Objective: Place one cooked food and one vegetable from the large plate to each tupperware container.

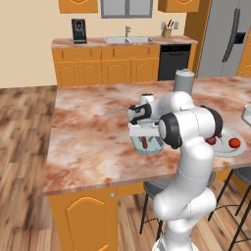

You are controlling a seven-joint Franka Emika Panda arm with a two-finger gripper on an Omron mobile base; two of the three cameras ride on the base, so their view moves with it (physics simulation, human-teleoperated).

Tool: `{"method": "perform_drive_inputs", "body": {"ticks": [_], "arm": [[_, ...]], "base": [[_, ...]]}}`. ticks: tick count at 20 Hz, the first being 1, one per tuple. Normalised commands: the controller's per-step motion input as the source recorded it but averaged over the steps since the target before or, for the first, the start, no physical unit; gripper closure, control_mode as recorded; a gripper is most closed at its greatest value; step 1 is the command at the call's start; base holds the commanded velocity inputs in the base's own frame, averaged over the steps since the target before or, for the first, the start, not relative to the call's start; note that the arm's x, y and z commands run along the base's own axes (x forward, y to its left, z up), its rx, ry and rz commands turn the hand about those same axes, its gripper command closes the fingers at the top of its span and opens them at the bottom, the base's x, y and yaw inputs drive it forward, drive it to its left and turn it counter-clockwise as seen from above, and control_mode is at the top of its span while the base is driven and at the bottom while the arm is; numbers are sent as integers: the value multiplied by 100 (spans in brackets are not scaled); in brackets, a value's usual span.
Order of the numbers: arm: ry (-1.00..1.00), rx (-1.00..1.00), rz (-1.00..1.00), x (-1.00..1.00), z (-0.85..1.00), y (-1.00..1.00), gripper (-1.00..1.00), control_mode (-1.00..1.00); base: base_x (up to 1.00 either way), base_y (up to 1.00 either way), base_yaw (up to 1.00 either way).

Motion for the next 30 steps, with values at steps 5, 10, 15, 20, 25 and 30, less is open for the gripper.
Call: {"method": "perform_drive_inputs", "body": {"ticks": [5,10,15,20,25,30], "arm": [[0,0,2,26,0,-1,-100,-100],[0,-1,0,7,5,-7,-100,-100],[16,-1,-14,-15,88,-77,-100,-100],[-1,0,1,-38,100,-100,-100,-100],[0,2,0,-38,75,-100,-100,-100],[-10,1,-7,-100,-7,-76,-100,-100]], "base": [[0,0,0],[0,0,0],[0,0,0],[0,0,0],[0,0,0],[0,0,0]]}}
